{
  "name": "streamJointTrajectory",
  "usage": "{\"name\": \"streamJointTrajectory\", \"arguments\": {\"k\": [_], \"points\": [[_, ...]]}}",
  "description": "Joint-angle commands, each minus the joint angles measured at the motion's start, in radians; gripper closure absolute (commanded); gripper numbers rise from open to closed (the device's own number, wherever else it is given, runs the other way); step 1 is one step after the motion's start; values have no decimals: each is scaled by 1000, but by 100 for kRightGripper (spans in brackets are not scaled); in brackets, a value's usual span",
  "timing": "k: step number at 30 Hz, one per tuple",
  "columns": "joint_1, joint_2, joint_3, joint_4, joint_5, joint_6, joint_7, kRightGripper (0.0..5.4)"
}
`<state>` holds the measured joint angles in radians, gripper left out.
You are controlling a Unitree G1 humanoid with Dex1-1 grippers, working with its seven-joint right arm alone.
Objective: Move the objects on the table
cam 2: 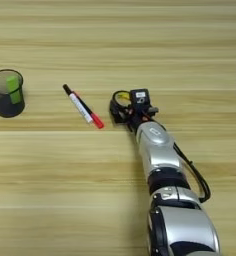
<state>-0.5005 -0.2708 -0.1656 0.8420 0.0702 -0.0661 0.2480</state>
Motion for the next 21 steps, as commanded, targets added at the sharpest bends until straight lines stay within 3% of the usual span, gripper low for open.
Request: {"name": "streamJointTrajectory", "arguments": {"k": [1,13,21], "points": [[-59,-22,2,-49,-1,-5,-5,137],[-48,-16,2,-74,0,-1,-13,4],[18,16,-12,-253,8,-5,-71,4]]}}
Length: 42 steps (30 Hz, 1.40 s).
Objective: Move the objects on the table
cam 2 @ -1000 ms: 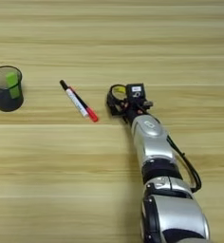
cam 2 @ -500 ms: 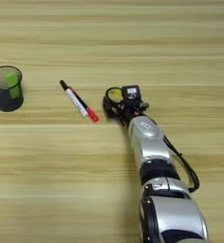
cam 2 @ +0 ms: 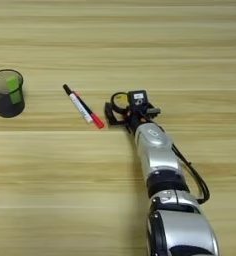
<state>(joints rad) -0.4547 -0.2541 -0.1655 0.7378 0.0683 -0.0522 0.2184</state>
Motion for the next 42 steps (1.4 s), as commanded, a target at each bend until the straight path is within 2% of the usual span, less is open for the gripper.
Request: {"name": "streamJointTrajectory", "arguments": {"k": [1,10,16,25,33,42], "points": [[-15,7,-7,-177,7,-15,-50,4],[97,44,36,-370,-49,26,-108,4],[149,57,57,-424,-57,67,-110,4],[240,106,125,-619,-26,110,-38,4],[272,120,172,-664,-19,127,23,4],[267,119,194,-608,-32,125,48,4]]}}
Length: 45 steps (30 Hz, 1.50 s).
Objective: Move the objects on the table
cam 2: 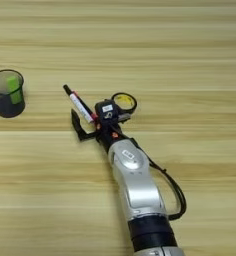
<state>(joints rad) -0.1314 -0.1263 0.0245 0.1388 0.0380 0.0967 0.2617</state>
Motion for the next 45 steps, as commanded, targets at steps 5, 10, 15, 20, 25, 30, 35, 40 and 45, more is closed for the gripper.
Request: {"name": "streamJointTrajectory", "arguments": {"k": [5,10,15,20,25,30,35,40,45], "points": [[-66,-15,-2,31,-10,-39,-1,4],[-58,-31,-8,37,-18,-39,-1,4],[-70,-38,-19,71,-22,-44,-14,4],[-77,-46,-33,98,-25,-46,-22,4],[-87,-46,-39,136,-17,-35,-14,4],[-91,-43,-42,149,-1,-14,4,4],[-90,-42,-37,151,14,14,32,19],[-84,-41,-27,147,15,29,57,74],[-81,-42,-20,145,15,39,75,120]]}}
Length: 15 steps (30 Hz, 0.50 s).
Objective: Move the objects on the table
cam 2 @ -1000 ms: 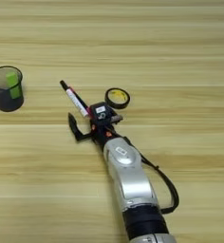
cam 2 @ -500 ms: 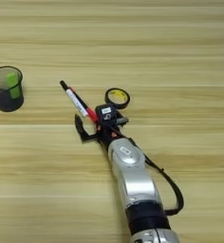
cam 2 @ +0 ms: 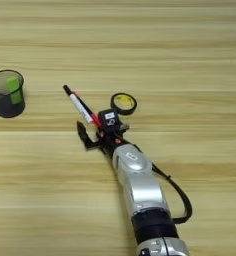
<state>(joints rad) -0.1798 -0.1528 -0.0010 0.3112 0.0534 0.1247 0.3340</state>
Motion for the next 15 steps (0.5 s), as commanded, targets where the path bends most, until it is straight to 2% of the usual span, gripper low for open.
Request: {"name": "streamJointTrajectory", "arguments": {"k": [1,15], "points": [[-32,-16,7,-28,0,12,5,126],[-25,-16,20,-32,0,7,32,264]]}}
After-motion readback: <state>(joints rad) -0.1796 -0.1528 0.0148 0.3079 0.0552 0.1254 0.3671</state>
